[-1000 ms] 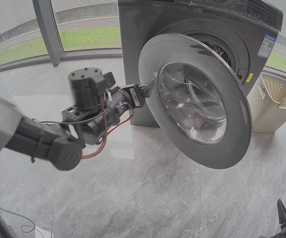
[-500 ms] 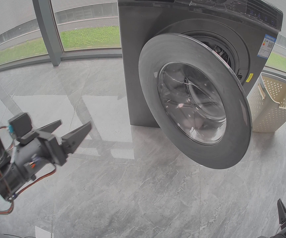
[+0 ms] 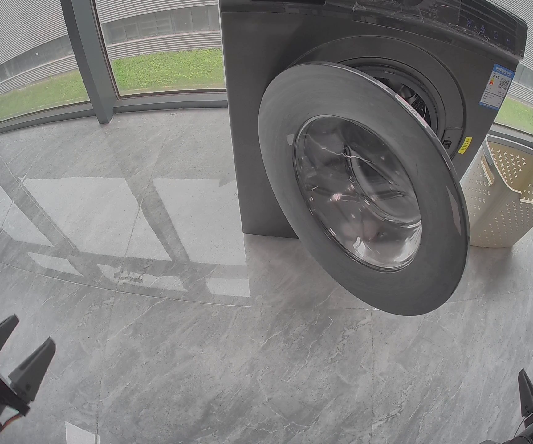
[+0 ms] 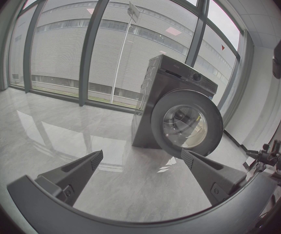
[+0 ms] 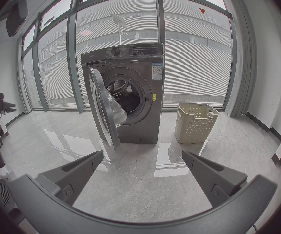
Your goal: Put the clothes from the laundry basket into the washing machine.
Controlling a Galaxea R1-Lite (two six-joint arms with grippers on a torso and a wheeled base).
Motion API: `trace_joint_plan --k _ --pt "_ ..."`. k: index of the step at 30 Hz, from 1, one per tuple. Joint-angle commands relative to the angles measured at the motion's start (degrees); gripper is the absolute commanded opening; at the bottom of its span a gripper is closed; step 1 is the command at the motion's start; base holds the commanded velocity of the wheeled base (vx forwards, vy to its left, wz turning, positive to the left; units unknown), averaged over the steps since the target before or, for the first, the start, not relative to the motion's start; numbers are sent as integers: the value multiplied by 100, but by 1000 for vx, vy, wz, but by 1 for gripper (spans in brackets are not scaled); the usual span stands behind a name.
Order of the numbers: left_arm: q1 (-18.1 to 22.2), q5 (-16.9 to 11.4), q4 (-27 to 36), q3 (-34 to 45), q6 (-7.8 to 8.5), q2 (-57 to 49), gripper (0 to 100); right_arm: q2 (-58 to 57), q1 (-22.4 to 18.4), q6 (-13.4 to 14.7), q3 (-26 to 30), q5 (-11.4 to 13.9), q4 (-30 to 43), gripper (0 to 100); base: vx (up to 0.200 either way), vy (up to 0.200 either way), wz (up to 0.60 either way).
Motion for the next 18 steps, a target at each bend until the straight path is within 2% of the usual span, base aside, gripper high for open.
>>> trace_joint_plan --k 1,4,6,8,10,12,13,15,17,18 --pt "1776 -425 1766 853 169 -3027 100 -14 -9 42 92 -28 -45 100 0 0 0" --pt "1715 -214 1695 853 90 -3027 100 -14 -9 42 92 7 -98 100 0 0 0" --pt "1697 -3 1687 853 108 -3054 100 -40 -18 165 -189 42 -502 100 0 0 0" --pt "1697 -3 1695 853 126 -3054 100 39 -18 349 -699 7 -783 100 0 0 0" --pt "1715 -126 1695 853 249 -3062 100 408 9 367 -1200 86 -599 100 0 0 0" --pt "1724 -91 1713 853 310 -3045 100 672 79 367 -1279 332 -238 100 0 0 0" --pt "1732 199 1766 853 451 -3036 100 830 158 367 -1270 578 -62 100 0 0 0" --pt "1724 595 1871 845 556 -3027 100 1068 246 376 -1261 860 52 100 0 0 0" --pt "1715 480 1933 845 521 -3027 100 1604 272 358 -1226 1211 17 100 0 0 0" --pt "1688 419 1941 845 627 -3071 100 1946 281 332 -1244 1405 -1 100 0 0 0"
